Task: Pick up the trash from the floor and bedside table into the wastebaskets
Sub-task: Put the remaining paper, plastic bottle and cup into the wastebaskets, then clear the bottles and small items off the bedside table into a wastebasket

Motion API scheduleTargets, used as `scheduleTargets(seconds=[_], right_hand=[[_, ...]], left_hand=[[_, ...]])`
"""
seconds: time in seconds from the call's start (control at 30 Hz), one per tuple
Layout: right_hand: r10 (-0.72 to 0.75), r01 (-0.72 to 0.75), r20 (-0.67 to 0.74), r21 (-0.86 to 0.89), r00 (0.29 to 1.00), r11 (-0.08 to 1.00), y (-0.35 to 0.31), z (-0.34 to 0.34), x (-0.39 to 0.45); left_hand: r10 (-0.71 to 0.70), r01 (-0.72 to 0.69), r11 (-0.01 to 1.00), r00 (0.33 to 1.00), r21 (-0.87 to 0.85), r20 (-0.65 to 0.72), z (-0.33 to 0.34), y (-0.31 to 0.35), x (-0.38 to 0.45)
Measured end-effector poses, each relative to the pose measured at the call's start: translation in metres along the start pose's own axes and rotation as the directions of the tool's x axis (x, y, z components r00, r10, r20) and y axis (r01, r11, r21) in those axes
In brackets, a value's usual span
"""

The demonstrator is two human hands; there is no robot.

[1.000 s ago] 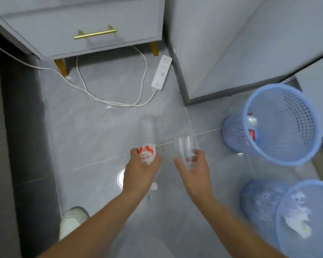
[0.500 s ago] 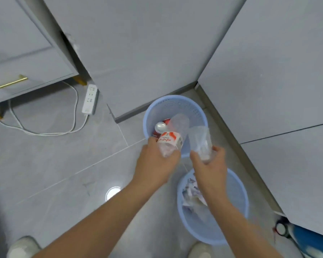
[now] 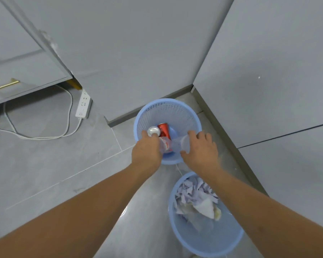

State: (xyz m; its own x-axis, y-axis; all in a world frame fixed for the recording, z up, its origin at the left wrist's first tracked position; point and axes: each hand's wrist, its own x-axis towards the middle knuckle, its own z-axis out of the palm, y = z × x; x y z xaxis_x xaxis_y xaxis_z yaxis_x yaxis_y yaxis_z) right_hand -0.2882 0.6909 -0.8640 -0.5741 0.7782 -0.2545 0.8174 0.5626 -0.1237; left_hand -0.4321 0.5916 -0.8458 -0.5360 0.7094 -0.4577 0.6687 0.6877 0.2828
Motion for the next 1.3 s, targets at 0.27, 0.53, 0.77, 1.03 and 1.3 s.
scheduleTargets(seconds=[0.27,0.53,0.77,1.03,1.3], right_hand=[[-0.012,0.016,-0.052,0.089,0.999,0.996,-0.031,-0.012,-0.022],[-0.079,0.088,-0.04,0.359,0.996,0.929,-0.19,-0.13,-0.056],[-0.296,0.248,0.044,0.434,0.954,0.866,-0.387,-0.22,-0.068],[-0.309,0.237,0.064,0.502,0.949,0.832,-0.587,-0.279,-0.05],[-0.263,0.186,0.059,0.558,0.963,0.808,-0.665,-0.305,-0.023]], left_hand=[[0.141,-0.157,0.978,0.982,-0.138,-0.122,-0.033,-0.035,-0.033],[0.019,-0.075,0.968,0.974,-0.24,-0.226,-0.178,-0.135,-0.103],[-0.146,0.054,0.949,0.948,-0.311,-0.283,-0.32,-0.268,-0.158],[-0.284,0.11,0.899,0.884,-0.424,-0.372,-0.438,-0.43,-0.196],[-0.254,0.051,0.89,0.881,-0.454,-0.4,-0.516,-0.495,-0.18]])
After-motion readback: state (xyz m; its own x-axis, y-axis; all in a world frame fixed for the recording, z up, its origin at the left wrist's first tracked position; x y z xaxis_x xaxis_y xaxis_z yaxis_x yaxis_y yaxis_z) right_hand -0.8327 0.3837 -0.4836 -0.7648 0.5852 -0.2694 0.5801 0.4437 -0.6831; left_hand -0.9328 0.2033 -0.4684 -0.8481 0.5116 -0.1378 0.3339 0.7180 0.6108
